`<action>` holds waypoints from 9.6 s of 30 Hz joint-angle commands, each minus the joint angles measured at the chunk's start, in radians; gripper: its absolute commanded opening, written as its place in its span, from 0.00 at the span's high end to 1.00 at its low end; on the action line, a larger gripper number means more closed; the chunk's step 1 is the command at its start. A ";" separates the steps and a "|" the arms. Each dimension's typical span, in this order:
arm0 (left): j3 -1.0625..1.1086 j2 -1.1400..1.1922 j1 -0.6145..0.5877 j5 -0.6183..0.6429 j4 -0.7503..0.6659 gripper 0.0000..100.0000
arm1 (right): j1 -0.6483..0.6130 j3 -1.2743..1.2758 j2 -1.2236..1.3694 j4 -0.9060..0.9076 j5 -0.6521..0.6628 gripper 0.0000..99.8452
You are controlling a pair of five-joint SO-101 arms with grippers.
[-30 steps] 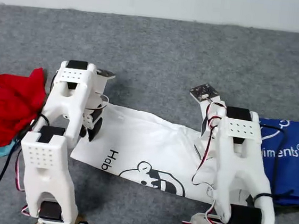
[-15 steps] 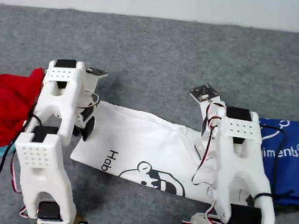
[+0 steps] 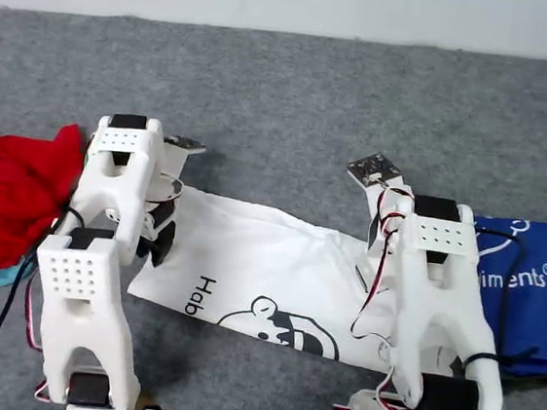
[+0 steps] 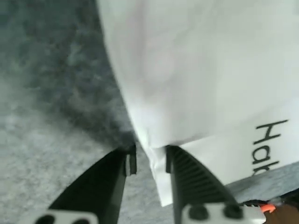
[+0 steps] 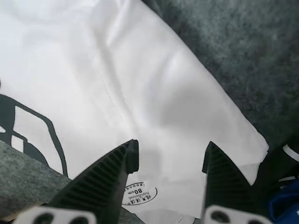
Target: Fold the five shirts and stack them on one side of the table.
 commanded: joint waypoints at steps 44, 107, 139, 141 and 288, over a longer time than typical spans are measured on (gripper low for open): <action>-0.252 -0.371 0.933 0.098 0.008 0.99 | 0.661 -0.009 -0.406 0.104 -0.003 0.77; -0.983 0.149 1.158 0.199 0.008 0.98 | 1.158 -0.041 -0.441 0.042 -0.192 0.77; -1.357 0.273 0.904 0.190 -0.071 0.77 | 1.093 -0.035 -0.441 0.068 -0.092 0.77; -1.409 0.273 0.816 0.190 -0.051 0.77 | 0.951 -0.035 -0.437 0.087 -0.068 0.77; -1.346 0.186 0.585 0.193 0.009 0.77 | 0.769 -0.055 -0.251 -0.438 -0.644 0.99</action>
